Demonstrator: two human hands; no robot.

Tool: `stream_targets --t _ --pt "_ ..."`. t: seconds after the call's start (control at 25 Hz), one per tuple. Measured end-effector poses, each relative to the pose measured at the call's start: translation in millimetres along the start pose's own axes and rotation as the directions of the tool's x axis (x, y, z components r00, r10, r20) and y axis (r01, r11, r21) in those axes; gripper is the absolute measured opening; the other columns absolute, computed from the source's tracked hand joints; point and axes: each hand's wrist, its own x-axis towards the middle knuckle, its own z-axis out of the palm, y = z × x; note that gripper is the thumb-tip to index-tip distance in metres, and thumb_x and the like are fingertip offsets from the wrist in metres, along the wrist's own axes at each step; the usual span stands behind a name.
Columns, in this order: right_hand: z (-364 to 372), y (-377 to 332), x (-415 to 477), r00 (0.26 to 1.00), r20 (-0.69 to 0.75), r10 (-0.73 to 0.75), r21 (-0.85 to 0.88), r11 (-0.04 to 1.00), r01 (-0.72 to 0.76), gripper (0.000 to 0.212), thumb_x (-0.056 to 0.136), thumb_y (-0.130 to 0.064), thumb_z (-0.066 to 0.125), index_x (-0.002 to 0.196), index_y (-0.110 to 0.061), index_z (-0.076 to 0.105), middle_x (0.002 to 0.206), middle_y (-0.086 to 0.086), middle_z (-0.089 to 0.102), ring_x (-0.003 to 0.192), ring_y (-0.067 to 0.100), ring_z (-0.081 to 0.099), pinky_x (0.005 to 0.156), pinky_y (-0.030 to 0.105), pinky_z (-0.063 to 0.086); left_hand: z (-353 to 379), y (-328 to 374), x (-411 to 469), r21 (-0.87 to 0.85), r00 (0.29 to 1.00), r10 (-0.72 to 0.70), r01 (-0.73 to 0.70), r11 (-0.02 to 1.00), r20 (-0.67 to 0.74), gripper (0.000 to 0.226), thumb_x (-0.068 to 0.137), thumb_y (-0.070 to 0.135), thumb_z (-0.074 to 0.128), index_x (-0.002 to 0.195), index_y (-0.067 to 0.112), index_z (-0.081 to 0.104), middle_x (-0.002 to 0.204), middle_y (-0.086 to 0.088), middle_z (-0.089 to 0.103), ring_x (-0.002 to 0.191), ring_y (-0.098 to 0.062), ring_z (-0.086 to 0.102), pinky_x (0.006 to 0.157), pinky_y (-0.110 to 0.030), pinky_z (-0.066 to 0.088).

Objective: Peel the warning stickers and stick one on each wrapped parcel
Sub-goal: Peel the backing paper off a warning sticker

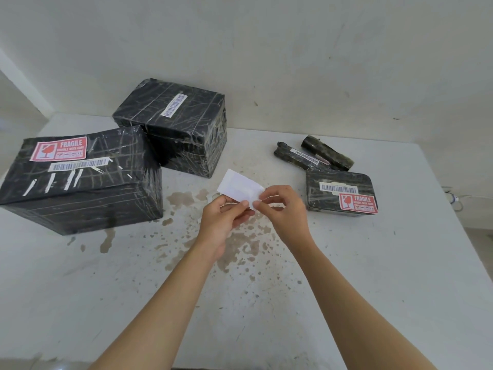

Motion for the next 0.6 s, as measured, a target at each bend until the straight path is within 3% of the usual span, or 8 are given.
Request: stream_targets --t 0.08,0.2,0.4,0.6 --pt "4.1 -1.4 -1.5 0.997 0.013 -0.078 -0.085 0.993 0.079 0.011 0.076 -0.017 0.078 0.084 -0.016 0.070 0.097 -0.003 0.063 0.083 0.008 0.063 0.068 0.016 0.053 3.1 1.6 0.6 -0.029 1.000 0.012 -0.012 1.000 -0.007 0.009 0.088 0.003 0.062 0.096 -0.002 0.063 0.089 -0.015 0.072 0.083 -0.021 0.071 0.075 -0.021 0.056" --pt "3.9 -4.7 0.4 0.997 0.053 -0.062 -0.128 0.989 0.068 0.014 0.075 -0.025 0.078 0.085 -0.016 0.073 0.086 -0.006 0.069 0.081 0.008 0.064 0.070 0.021 0.053 4.7 4.2 2.8 -0.037 0.999 0.032 -0.033 0.999 -0.018 0.003 0.088 0.003 0.063 0.091 0.002 0.063 0.093 -0.017 0.072 0.089 -0.021 0.071 0.079 -0.022 0.056" --pt "5.2 -14.0 4.1 0.998 0.049 -0.046 -0.089 0.995 0.050 0.013 0.075 -0.023 0.078 0.078 -0.014 0.069 0.073 -0.009 0.068 0.072 0.003 0.064 0.068 0.023 0.054 2.8 8.4 4.8 -0.037 0.998 0.063 -0.062 0.997 0.003 0.006 0.086 0.003 0.065 0.089 -0.001 0.063 0.091 -0.018 0.073 0.090 -0.023 0.071 0.080 -0.023 0.056" --pt "3.8 -18.1 7.3 0.993 0.112 -0.023 -0.032 0.999 0.027 0.011 0.076 -0.018 0.077 0.081 -0.012 0.069 0.078 -0.005 0.070 0.076 0.008 0.066 0.070 0.027 0.055 -3.3 13.1 5.2 -0.027 0.996 0.087 -0.086 0.996 0.027 0.019 0.083 0.000 0.066 0.101 -0.006 0.065 0.091 -0.015 0.074 0.089 -0.022 0.071 0.076 -0.021 0.055"
